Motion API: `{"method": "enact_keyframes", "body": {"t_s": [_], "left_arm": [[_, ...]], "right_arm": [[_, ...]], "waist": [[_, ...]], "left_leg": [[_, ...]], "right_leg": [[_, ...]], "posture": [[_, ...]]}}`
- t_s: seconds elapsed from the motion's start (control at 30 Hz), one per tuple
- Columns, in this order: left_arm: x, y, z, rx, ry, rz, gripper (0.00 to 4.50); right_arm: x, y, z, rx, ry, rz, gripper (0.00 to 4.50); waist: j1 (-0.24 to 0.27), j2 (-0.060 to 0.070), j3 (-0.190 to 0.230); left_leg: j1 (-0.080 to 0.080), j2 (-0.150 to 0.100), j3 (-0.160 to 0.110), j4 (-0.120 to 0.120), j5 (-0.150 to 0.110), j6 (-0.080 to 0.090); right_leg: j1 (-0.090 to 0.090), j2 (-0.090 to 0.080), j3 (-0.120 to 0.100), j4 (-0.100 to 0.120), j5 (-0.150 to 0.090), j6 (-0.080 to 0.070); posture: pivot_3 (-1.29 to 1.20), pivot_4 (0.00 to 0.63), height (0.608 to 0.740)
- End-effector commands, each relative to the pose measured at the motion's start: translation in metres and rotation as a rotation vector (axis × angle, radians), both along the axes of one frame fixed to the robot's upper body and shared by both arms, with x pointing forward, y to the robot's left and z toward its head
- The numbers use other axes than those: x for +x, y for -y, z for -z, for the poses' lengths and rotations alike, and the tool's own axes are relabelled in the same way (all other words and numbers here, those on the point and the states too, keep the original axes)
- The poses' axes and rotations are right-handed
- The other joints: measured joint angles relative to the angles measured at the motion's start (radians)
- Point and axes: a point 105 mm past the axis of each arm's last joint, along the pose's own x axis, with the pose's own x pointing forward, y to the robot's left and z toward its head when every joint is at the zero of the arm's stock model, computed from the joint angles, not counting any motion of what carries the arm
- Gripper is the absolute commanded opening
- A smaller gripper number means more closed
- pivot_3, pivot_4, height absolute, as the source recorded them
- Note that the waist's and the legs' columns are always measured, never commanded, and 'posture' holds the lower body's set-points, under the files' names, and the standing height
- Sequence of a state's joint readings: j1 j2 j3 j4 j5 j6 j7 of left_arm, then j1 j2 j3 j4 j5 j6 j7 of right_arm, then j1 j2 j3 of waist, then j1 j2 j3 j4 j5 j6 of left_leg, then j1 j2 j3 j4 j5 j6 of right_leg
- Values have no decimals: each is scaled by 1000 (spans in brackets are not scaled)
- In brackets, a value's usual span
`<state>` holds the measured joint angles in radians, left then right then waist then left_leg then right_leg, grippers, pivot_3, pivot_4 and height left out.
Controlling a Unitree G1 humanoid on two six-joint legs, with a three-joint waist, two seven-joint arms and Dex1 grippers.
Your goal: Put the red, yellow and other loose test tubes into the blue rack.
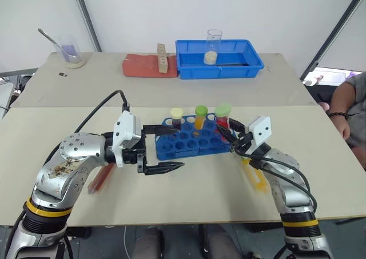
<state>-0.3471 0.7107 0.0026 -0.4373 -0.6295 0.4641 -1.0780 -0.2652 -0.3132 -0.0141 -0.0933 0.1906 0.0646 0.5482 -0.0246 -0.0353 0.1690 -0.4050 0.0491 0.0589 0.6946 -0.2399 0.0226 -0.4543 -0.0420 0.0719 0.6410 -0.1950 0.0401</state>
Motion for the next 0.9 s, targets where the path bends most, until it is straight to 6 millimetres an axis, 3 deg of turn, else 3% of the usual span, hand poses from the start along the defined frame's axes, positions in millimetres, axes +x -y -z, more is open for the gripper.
{"method": "enact_keyframes", "body": {"t_s": [0.03,0.4,0.9], "left_arm": [[-4,2,-8,-11,35,7,4500],[0,3,-8,-38,35,-28,4500],[-6,6,-6,-42,12,-9,4500]], "right_arm": [[2,9,-6,59,23,52,1006],[2,14,-4,198,-18,107,1005],[-2,11,7,206,-11,150,1005]], "waist": [[-1,0,0],[-3,0,0],[-16,0,0]], "left_leg": [[0,0,0,0,0,0],[0,0,0,0,0,0],[0,0,-1,-1,0,0]], "right_leg": [[0,0,0,0,0,0],[0,0,0,0,0,0],[0,0,0,0,0,-1]], "posture": [[0,150,729],[0,150,729],[0,150,729]]}}
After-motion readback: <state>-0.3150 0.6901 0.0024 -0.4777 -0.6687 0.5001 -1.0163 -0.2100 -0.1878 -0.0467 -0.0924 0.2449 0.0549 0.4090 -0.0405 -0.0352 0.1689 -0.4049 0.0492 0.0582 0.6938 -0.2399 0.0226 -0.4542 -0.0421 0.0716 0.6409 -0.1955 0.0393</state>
